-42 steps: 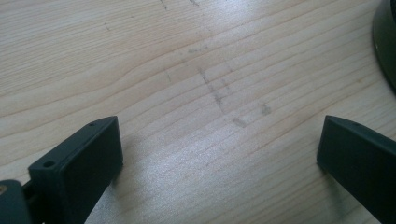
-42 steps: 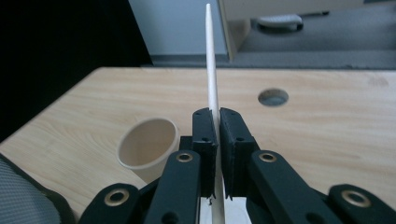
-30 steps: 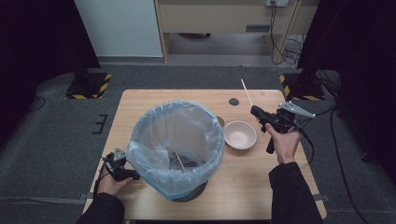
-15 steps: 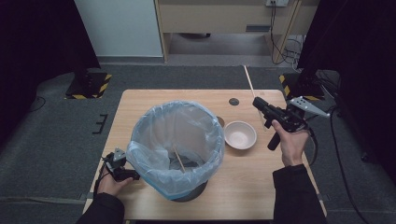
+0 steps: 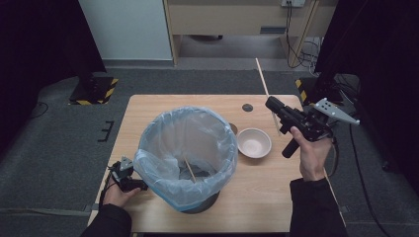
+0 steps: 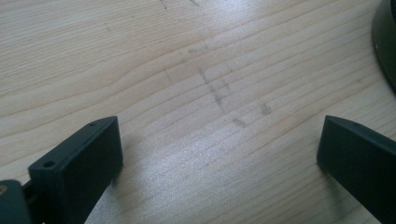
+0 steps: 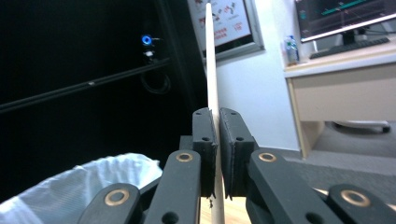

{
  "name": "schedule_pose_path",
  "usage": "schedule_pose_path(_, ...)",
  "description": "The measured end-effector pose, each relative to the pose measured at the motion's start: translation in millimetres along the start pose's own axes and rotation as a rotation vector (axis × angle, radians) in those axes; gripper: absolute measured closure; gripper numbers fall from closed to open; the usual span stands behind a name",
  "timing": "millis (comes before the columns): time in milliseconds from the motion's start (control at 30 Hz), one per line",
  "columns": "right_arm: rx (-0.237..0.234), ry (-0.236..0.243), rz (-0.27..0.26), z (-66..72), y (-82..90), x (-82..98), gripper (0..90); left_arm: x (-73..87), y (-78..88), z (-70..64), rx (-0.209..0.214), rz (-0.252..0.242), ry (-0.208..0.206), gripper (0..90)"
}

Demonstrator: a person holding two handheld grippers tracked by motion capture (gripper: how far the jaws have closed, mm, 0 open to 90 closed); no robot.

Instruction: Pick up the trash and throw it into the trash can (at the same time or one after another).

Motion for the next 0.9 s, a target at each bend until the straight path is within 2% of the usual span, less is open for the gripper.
schedule_pose_path(333, -0.074, 0.019, -0.051, 26.5, -1.5, -18.7, 85.9, 0.0, 0.0, 0.0, 0.0, 0.0, 0.0, 0.0)
schedule_pose_path(433, -0.108, 0.026, -0.062, 39.6, -3.9, -25.4, 85.9, 0.0, 0.0, 0.0, 0.0, 0.0, 0.0, 0.0)
schedule_pose_path(467, -0.108, 0.026, -0.062, 39.6, -3.9, -25.4, 85.9, 0.0, 0.0, 0.0, 0.0, 0.0, 0.0, 0.0)
schedule_pose_path(500, -0.129, 0.028, -0.071, 46.9, -5.8, -28.8, 85.9, 0.0, 0.0, 0.0, 0.0, 0.0, 0.0, 0.0)
schedule_pose_path(633, -0.145, 0.033, -0.076, 54.2, -8.5, -31.6, 85.8, 0.0, 0.0, 0.0, 0.0, 0.0, 0.0, 0.0)
schedule_pose_path(767, -0.178, 0.048, -0.072, 68.2, -15.4, -32.8, 85.9, 0.0, 0.0, 0.0, 0.0, 0.0, 0.0, 0.0)
schedule_pose_path(900, -0.197, 0.043, -0.073, 74.2, -19.1, -33.4, 85.8, 0.0, 0.0, 0.0, 0.0, 0.0, 0.0, 0.0)
Point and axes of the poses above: each handheld gripper's, and its own axes: y roughly backward along the jaws, x roughly out of its underside, z roughly to its left, the point moved 5 cm from there along -y, roughly forward along the jaws, and after that the axes turned 14 degrees about y, right-handed, at the moved point
